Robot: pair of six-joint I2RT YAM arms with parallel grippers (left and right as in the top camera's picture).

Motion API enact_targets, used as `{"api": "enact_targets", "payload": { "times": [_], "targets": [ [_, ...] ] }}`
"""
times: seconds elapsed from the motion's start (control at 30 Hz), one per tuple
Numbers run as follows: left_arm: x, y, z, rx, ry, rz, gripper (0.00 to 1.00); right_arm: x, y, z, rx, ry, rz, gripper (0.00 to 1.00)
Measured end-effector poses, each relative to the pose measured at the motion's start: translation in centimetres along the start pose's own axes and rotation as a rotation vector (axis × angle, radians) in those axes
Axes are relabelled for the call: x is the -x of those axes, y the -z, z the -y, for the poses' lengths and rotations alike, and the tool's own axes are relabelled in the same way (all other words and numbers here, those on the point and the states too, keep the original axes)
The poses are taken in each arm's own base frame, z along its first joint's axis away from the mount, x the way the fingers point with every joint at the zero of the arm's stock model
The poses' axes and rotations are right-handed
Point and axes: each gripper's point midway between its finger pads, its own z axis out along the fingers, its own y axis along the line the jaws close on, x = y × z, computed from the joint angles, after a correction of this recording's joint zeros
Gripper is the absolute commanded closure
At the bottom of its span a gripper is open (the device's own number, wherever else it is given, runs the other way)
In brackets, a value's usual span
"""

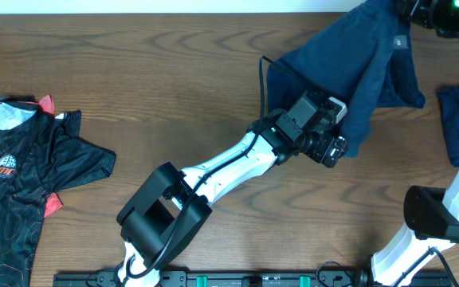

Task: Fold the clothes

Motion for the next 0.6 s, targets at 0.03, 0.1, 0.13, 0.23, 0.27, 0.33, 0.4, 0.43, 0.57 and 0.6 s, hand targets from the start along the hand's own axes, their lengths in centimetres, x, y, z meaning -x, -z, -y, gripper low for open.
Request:
{"api": "enact_targets", "payload": {
  "times": [0.03,0.1,0.13,0.23,0.27,0.33,0.4,0.43,0.57,0.6],
  "targets": [
    [0.2,0.0,0.1,-0.003,-0.002,0.009,0.00,-0.1,-0.1,-0.2,0.003,0.002,-0.004,0.99],
    [0.4,0.0,0.4,-0.009,-0.005,0.019,0.02,-0.4,-0.2,-0.4,0.006,0.004,-0.013,0.99],
    [0.5,-0.1,0.6,-0.013,-0.009,0.024,0.02,-0.5,-0.2,-0.5,0.007,0.004,-0.017,0.99],
    [0.6,-0.3,1.6,-0.031,-0.027,0.036,0.02,-0.7,-0.2,-0.6,0.006,0.002,-0.026,0.99],
    [0.6,-0.4,2.1,-0.038,-0.034,0.038,0.02,-0.8,-0.2,-0.5,0.006,0.001,-0.027,0.99],
    [0.6,-0.6,2.9,-0.052,-0.048,0.044,0.02,-0.8,-0.2,-0.5,0.006,0.001,-0.028,0.99],
    [0.6,-0.7,3.8,-0.066,-0.054,0.049,0.02,-0.8,-0.2,-0.5,0.005,0.000,-0.029,0.99],
    [0.6,-0.8,4.1,-0.071,-0.053,0.051,0.02,-0.8,-0.2,-0.5,0.005,0.000,-0.029,0.99],
    [0.1,-1.4,4.5,-0.079,-0.043,0.042,0.02,-0.9,-0.2,-0.5,0.004,-0.001,-0.032,0.99],
    [-0.2,-1.7,4.4,-0.077,-0.039,0.036,0.02,-0.9,-0.2,-0.5,0.004,-0.001,-0.033,0.99]
  ]
}}
